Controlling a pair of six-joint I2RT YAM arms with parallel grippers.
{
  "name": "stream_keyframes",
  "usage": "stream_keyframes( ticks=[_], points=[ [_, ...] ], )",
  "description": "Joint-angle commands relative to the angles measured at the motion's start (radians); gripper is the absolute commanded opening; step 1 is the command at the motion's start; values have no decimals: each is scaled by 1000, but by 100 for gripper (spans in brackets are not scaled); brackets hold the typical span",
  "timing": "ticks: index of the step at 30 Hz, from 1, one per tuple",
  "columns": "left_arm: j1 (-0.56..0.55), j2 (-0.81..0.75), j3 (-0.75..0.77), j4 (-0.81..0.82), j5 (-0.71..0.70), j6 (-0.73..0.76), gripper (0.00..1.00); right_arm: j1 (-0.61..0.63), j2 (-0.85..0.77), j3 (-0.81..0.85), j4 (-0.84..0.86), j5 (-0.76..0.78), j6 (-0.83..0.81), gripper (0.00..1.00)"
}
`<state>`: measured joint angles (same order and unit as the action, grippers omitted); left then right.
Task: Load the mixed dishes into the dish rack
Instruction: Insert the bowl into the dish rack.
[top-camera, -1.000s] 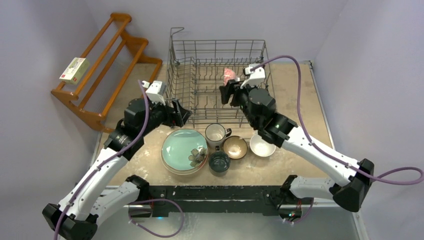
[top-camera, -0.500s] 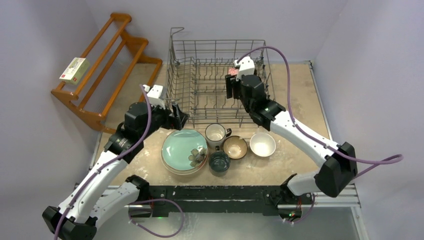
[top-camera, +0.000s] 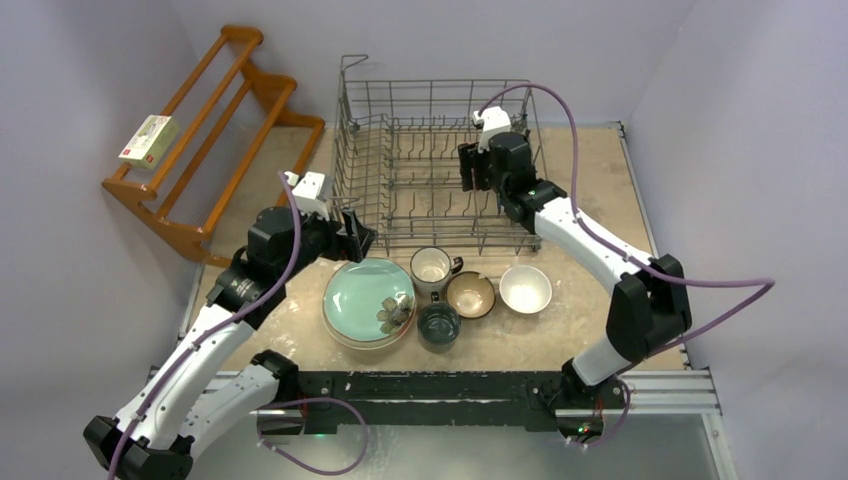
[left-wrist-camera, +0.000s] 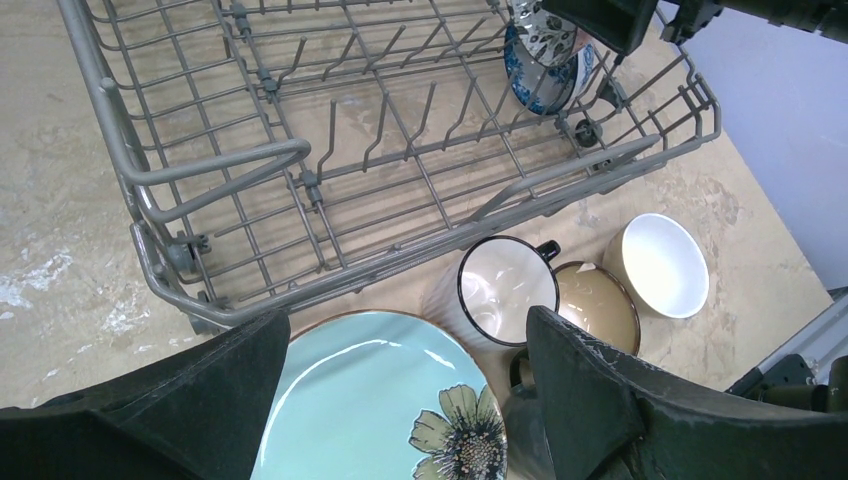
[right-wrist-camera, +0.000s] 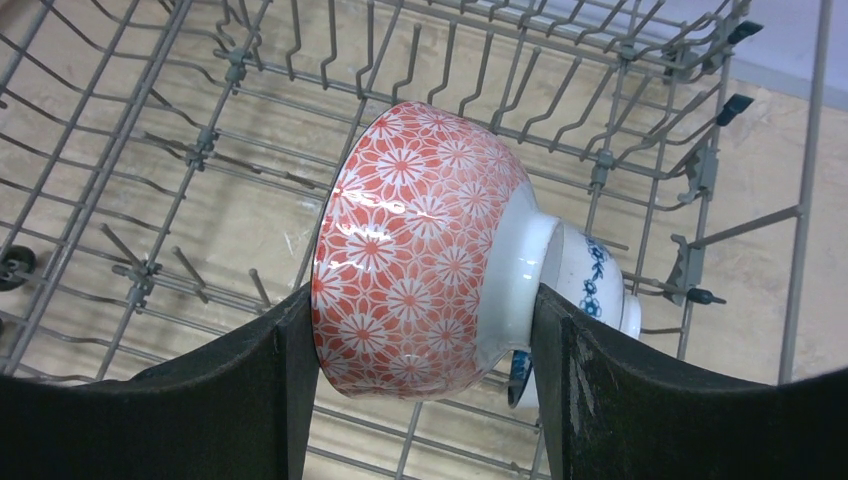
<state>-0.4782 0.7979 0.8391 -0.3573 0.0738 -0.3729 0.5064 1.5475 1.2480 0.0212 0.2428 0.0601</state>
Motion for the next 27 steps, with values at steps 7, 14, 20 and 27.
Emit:
stream_keyframes(
  ticks=[7,14,20,27],
  points=[
    [3,-10,-5,24,-8,23,86,-56,74,100,5,-147,30,0],
    [3,-5,-6,24,-10,23,86,-67,131,103,-18,-202,54,0],
    [3,1,-6,24,-11,23,86,-72,177,101,-18,-239,105,0],
    [3,7,-4,23,-11,23,86,-83,195,70,-8,-277,176,0]
  ],
)
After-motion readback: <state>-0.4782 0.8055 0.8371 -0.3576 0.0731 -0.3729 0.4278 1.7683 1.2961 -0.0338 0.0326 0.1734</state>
